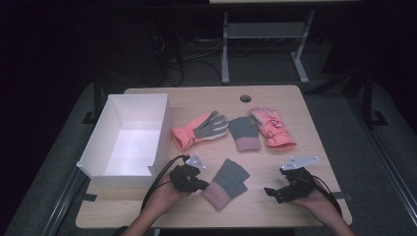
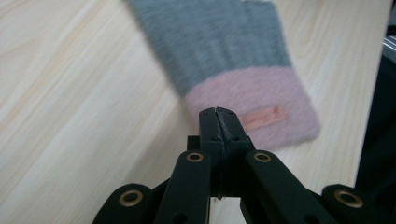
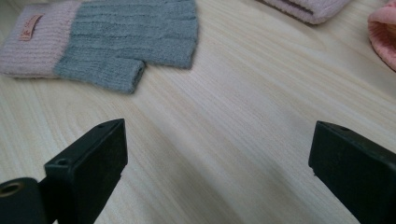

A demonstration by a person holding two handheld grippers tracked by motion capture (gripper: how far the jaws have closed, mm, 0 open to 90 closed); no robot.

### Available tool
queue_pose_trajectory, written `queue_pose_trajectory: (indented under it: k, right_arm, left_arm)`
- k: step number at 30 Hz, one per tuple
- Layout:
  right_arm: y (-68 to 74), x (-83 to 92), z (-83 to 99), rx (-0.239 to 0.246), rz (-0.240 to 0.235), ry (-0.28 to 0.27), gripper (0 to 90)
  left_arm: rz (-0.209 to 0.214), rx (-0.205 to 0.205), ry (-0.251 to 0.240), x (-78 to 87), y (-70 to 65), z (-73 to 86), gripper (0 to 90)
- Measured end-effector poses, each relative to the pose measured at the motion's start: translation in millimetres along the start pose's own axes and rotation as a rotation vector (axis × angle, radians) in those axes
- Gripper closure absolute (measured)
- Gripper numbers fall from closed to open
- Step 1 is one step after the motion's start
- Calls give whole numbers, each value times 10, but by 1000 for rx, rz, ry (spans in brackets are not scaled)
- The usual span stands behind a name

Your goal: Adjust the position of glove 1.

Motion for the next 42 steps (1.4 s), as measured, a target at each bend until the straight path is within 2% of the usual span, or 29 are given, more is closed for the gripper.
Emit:
queue_pose_trajectory:
  k: [2,3,4,5,14,21,23,27,31,40,42]
  right_arm:
    - [-4,-4,0,2,0,-1,40]
    - [-2,-2,3,-2,0,1,40]
    - [-11,0,2,6,1,-1,40]
    - [-12,2,1,2,2,-2,40]
    - [-18,6,0,-9,4,-1,40]
    - [-24,20,0,-13,6,-4,40]
    - [-28,22,-7,-2,5,-10,40]
    - [-31,21,-3,-12,8,-6,40]
    - [-37,23,-2,-9,7,-6,40]
    - [-50,40,-8,-12,8,-13,40]
    - [-58,47,-4,-13,10,-10,40]
  left_arm:
    - [-1,18,5,22,30,63,899]
    - [-1,34,-1,15,27,80,899]
    - [4,28,9,15,25,110,899]
    - [13,40,3,-3,-3,113,899]
    - [80,-4,9,-129,-180,21,899]
    - [112,-49,7,-246,-303,-128,899]
    - [119,-62,5,-290,-332,-178,899]
    - [134,-90,8,-370,-361,-279,899]
    - [151,-98,3,-452,-395,-374,899]
    - [181,-158,8,-629,-481,-617,899]
    - [189,-160,1,-677,-498,-682,900]
Point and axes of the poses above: each handheld gripper's, and its own axes: x roughly backward along the jaws, z roughly out of its underside, y roughly to its left, the point moved 9 cm from there along -x, roughly forward along the jaws, and after that the axes turned 11 degrees about -x, right-handed, at the moved point
